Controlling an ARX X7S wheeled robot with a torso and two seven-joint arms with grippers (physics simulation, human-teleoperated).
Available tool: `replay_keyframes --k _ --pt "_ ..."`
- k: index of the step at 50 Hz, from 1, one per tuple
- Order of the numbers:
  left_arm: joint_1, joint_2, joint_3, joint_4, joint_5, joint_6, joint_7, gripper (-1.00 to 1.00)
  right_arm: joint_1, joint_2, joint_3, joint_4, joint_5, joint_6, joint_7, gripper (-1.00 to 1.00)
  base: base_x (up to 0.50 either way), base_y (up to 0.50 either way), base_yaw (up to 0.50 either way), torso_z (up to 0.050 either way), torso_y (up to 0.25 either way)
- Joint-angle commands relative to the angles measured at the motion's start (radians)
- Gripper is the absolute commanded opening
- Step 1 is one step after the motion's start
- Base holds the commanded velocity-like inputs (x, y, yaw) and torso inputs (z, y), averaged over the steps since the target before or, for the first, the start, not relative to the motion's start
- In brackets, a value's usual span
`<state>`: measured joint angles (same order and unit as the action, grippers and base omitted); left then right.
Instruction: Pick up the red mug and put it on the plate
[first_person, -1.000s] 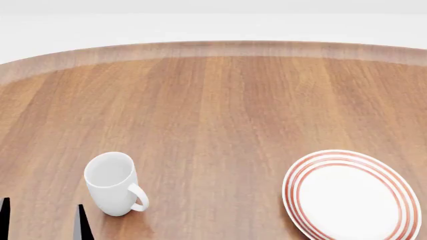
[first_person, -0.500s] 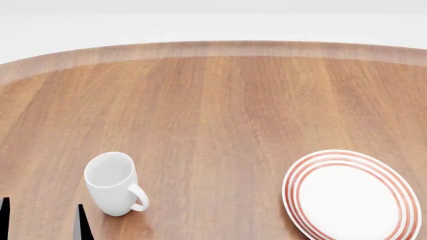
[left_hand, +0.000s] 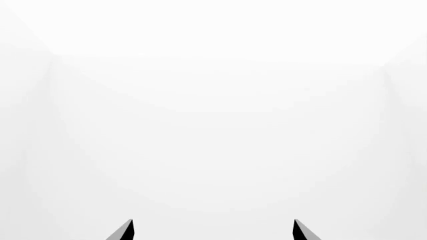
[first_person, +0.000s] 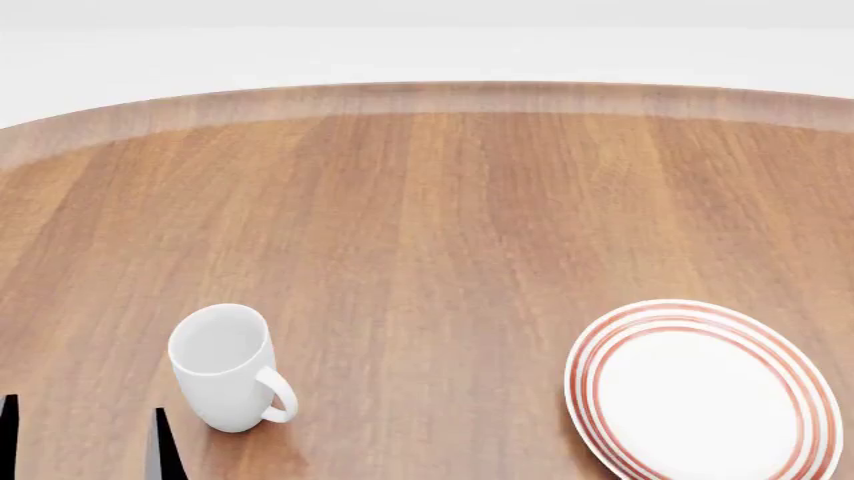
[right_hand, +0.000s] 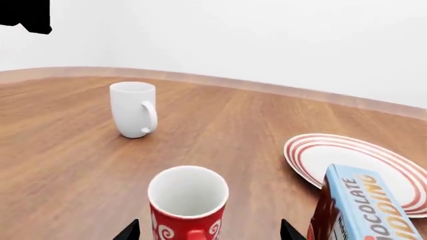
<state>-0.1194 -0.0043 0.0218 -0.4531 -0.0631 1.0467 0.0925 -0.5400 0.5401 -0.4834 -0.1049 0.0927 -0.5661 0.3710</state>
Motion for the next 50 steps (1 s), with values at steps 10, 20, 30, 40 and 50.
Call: replay_keyframes --k 10,20,30,40,50 --pt "0.0 0.001 0.0 0.002 -0.002 0.0 0.001 1.0 0.034 -0.025 -0.024 0.128 0.042 -0.082 -0.033 1.0 0.0 0.0 0.0 0.0 0.0" --pt "0.001 0.001 0.0 0.004 -0.005 0.0 0.004 1.0 0.051 -0.046 -0.04 0.18 0.047 -0.102 -0.047 1.0 0.0 0.0 0.0 0.0 0.0" --pt "0.001 0.001 0.0 0.005 -0.006 0.0 0.005 1.0 0.069 -0.058 -0.05 0.219 0.064 -0.119 -0.061 1.0 0.0 0.0 0.0 0.0 0.0" --pt "0.001 0.001 0.0 0.005 -0.007 0.0 0.006 1.0 0.089 -0.07 -0.056 0.262 0.078 -0.137 -0.074 1.0 0.0 0.0 0.0 0.0 0.0" --pt "0.001 0.001 -0.001 0.007 -0.007 0.0 0.007 1.0 0.106 -0.083 -0.061 0.311 0.092 -0.156 -0.087 1.0 0.0 0.0 0.0 0.0 0.0"
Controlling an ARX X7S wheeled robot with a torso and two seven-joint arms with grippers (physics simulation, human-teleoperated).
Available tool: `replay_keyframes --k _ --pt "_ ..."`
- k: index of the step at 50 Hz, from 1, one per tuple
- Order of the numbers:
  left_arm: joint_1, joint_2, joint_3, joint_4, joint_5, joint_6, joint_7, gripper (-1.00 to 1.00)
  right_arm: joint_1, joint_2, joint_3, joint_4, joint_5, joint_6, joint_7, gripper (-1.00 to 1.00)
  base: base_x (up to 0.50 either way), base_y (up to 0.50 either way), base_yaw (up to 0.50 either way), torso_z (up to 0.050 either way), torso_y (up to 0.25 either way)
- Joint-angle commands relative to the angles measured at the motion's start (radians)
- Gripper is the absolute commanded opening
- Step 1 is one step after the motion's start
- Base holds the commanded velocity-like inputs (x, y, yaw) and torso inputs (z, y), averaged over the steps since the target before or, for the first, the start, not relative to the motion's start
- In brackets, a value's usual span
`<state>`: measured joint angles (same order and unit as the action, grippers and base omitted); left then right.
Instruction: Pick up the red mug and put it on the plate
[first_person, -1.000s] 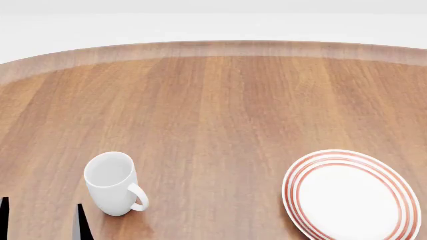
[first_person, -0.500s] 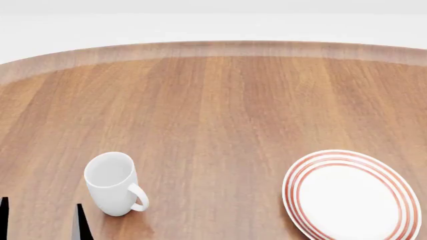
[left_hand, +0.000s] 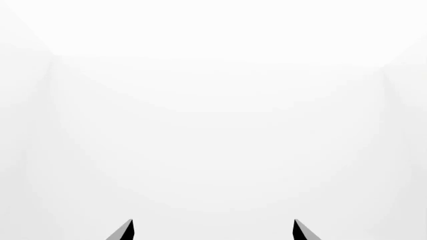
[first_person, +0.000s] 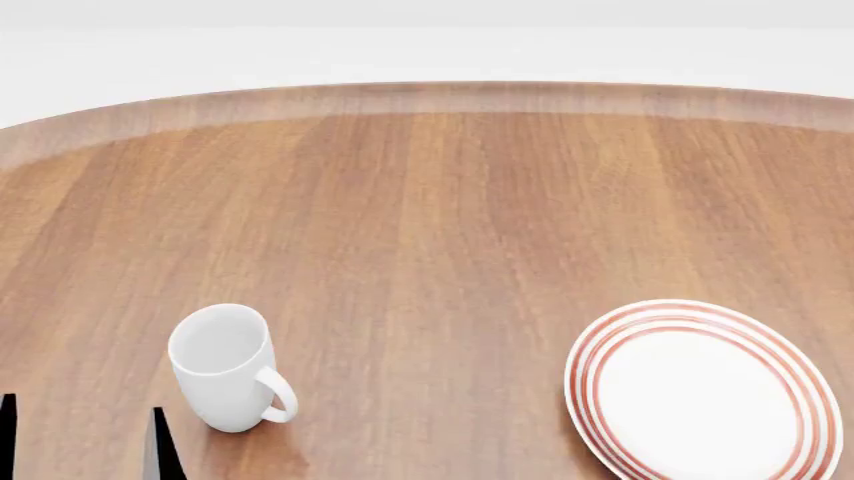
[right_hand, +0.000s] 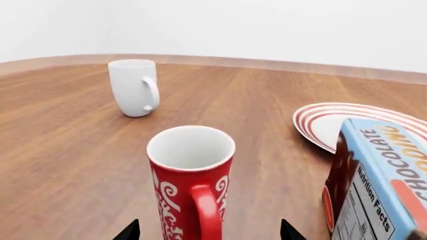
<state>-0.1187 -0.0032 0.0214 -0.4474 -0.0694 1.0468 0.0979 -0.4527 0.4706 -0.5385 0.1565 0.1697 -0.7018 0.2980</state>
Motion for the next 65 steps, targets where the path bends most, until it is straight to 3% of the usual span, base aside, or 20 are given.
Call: replay_keyframes --k 1,31,65 --pt "0.0 0.0 0.0 0.002 -0.001 0.0 0.001 1.0 0.022 -0.015 -0.006 0.057 0.02 -0.023 -0.017 1.0 0.0 0.0 0.0 0.0 0.0" --pt "0.001 0.001 -0.001 0.006 -0.004 0.0 0.006 1.0 0.019 -0.011 -0.001 0.0 -0.011 0.104 0.044 1.0 0.0 0.0 0.0 0.0 0.0" --pt "0.001 0.001 0.0 0.008 -0.008 0.0 0.006 1.0 0.044 -0.013 -0.02 -0.014 -0.006 0.132 0.033 1.0 0.0 0.0 0.0 0.0 0.0"
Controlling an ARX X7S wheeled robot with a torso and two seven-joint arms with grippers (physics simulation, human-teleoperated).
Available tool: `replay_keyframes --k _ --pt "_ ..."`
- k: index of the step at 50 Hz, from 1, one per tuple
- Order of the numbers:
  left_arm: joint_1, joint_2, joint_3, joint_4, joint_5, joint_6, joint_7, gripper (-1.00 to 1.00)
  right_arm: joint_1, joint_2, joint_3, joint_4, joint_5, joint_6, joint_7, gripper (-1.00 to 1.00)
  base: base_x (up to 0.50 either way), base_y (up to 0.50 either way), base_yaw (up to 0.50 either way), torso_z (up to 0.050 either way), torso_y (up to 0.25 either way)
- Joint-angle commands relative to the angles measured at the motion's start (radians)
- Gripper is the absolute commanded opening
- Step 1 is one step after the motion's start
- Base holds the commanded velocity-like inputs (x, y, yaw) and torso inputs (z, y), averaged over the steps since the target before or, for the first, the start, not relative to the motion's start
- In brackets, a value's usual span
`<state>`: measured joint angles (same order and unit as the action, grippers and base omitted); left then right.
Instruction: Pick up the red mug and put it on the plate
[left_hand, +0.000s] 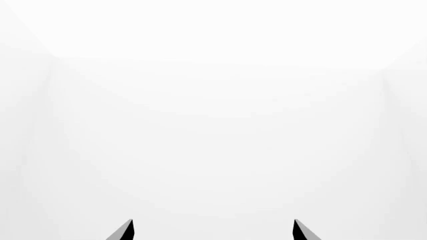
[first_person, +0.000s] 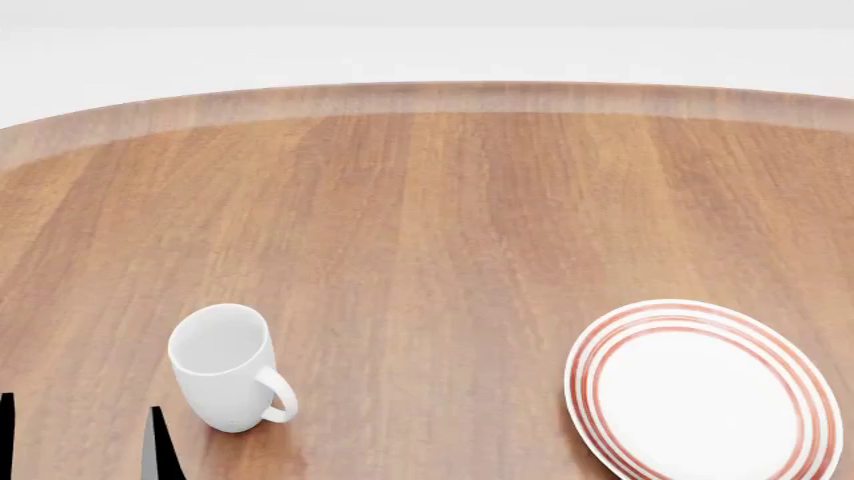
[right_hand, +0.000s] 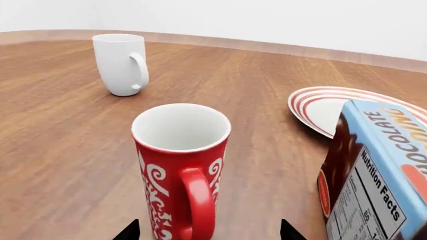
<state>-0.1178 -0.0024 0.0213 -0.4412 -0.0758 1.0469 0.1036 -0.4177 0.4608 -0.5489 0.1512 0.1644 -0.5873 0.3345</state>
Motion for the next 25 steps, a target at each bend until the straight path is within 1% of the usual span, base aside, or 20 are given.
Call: replay_keyframes --k 1,11,13,25 --pt "0.0 0.0 0.0 0.001 -0.002 0.0 0.0 1.0 0.009 -0.003 -0.009 -0.011 -0.002 0.018 -0.002 1.0 0.0 0.0 0.0 0.0 0.0" --pt "0.001 0.0 0.0 0.004 -0.005 0.0 0.002 1.0 0.017 -0.005 -0.014 0.0 0.004 0.009 -0.011 1.0 0.0 0.0 0.0 0.0 0.0" --pt "0.0 0.001 0.006 0.0 -0.029 0.0 0.021 1.0 0.018 -0.005 -0.015 0.001 0.0 0.008 -0.01 1.0 0.0 0.0 0.0 0.0 0.0" --pt "0.0 0.001 0.003 0.002 -0.015 0.0 0.009 1.0 0.033 -0.01 -0.018 0.022 0.008 0.007 -0.017 1.0 0.0 0.0 0.0 0.0 0.0"
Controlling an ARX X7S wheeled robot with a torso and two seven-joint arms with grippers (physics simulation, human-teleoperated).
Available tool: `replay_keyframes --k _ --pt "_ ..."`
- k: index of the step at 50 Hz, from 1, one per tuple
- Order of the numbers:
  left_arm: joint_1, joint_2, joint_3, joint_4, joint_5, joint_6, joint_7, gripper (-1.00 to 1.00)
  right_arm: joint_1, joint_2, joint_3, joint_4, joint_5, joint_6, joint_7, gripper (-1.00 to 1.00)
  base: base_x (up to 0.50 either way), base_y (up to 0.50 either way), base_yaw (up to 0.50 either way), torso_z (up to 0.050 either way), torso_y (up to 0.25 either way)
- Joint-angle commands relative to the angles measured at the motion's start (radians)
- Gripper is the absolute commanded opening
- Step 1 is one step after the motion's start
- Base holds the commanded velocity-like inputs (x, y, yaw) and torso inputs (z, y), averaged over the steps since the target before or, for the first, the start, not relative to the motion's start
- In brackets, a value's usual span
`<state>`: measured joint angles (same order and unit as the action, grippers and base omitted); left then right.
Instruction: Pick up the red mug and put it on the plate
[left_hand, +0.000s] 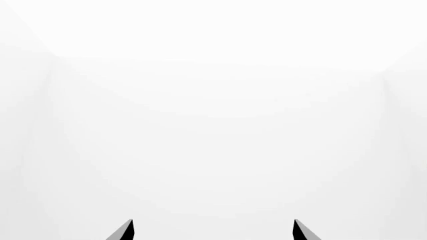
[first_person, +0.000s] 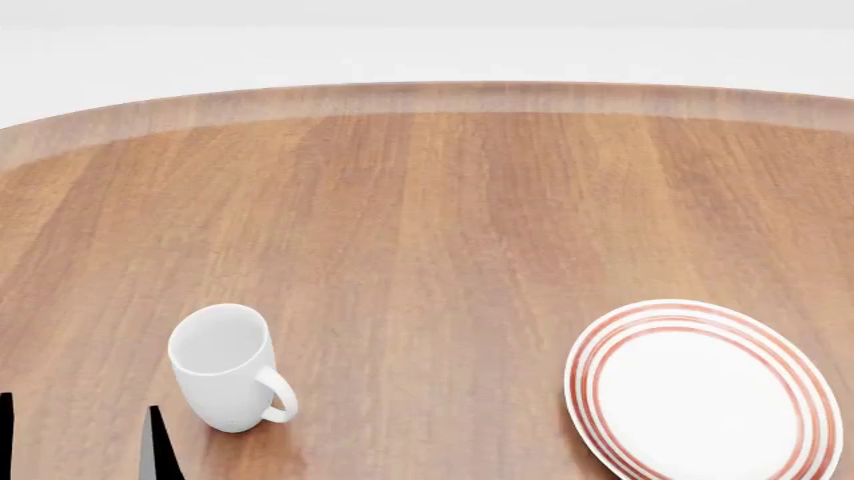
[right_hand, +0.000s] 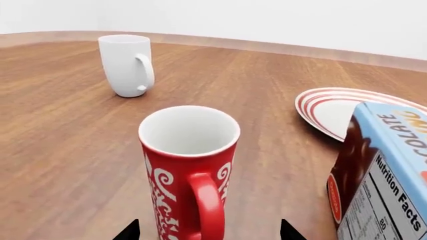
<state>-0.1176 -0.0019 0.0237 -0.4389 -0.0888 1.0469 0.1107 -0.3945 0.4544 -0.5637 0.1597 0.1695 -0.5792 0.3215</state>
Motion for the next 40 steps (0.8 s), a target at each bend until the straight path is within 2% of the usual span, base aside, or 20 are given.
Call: replay_keyframes --k 1,28,29,40 --pt "0.0 0.0 0.0 0.0 -0.002 0.0 0.001 1.0 0.012 -0.003 -0.004 0.015 0.006 -0.002 -0.006 1.0 0.0 0.0 0.0 0.0 0.0" --pt "0.001 0.0 -0.001 0.006 -0.001 0.0 -0.004 1.0 0.025 -0.008 -0.008 0.026 0.01 0.002 -0.002 1.0 0.0 0.0 0.0 0.0 0.0" --pt "0.001 0.0 0.0 0.007 -0.003 0.0 -0.003 1.0 0.023 -0.008 -0.006 0.024 0.003 0.002 0.004 -1.0 0.0 0.0 0.0 0.0 0.0" --pt "0.001 0.0 -0.001 0.01 -0.003 0.0 -0.004 1.0 0.03 -0.01 -0.003 0.04 0.002 -0.003 0.009 -1.0 0.0 0.0 0.0 0.0 0.0"
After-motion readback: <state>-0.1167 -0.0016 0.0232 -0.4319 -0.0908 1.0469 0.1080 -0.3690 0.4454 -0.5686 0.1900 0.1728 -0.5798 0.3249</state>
